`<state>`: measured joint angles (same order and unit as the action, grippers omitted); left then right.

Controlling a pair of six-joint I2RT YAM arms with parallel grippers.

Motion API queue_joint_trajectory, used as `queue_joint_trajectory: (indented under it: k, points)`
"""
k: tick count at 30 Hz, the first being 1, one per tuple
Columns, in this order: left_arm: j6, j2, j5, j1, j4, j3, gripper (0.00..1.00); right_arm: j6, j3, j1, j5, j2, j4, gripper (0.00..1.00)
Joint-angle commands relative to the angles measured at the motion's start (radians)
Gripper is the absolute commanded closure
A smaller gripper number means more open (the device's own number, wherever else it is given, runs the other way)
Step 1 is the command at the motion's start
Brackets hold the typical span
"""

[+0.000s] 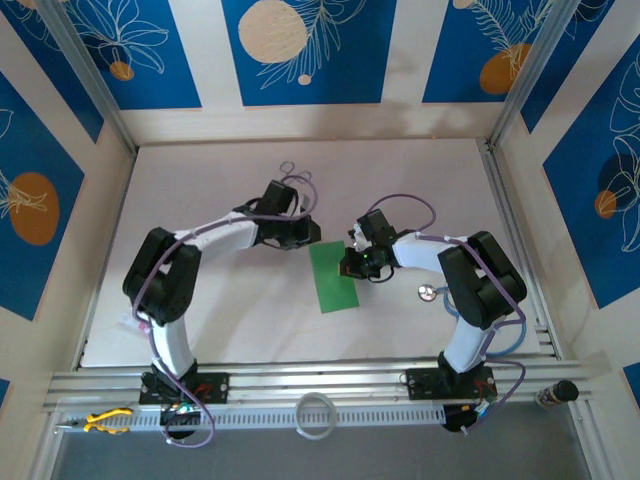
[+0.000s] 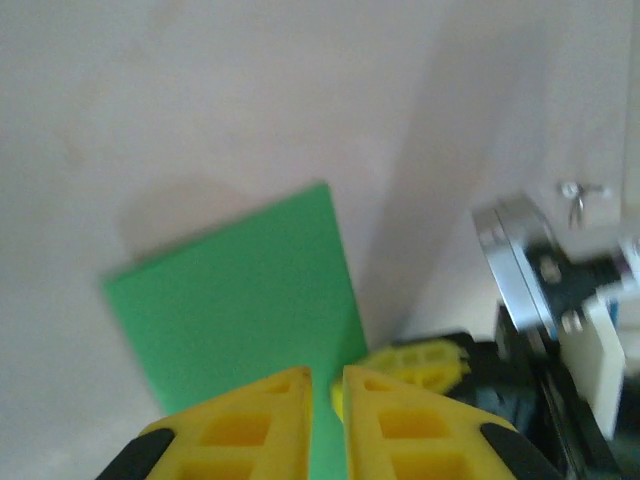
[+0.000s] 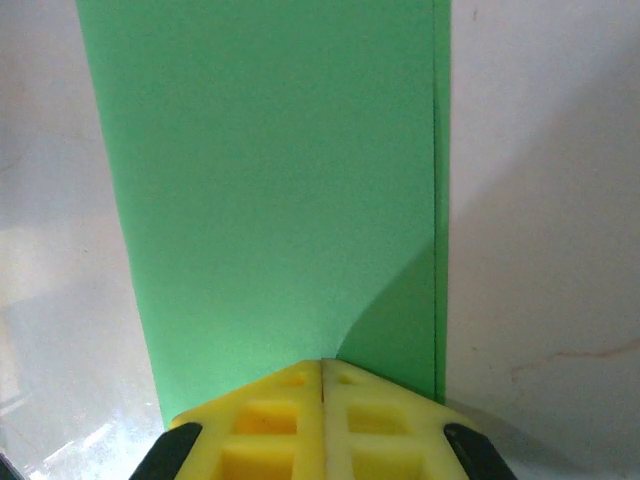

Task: Fold a paper plane with a square sheet of paper (pick it up from the middle)
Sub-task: First fold the square sheet of paper in half at the center of the table.

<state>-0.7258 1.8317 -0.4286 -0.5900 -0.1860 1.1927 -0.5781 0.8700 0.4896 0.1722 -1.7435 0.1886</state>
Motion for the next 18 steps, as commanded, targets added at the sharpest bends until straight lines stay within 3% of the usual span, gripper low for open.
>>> queue_joint_trajectory:
  k: [1,9,18]
  points:
    - [-0.055,-0.029,-0.048,-0.053,0.048,-0.076,0.83,-0.009,-0.045,-0.003,-0.068,-0.016,0.105,1.0]
    - [-0.159,-0.061,-0.075,-0.136,0.203,-0.24,0.84,-0.012,-0.051,-0.005,-0.06,-0.015,0.097,1.0]
    - [-0.089,-0.09,-0.091,-0.155,0.161,-0.341,0.83,-0.016,-0.051,-0.006,-0.065,-0.017,0.099,1.0]
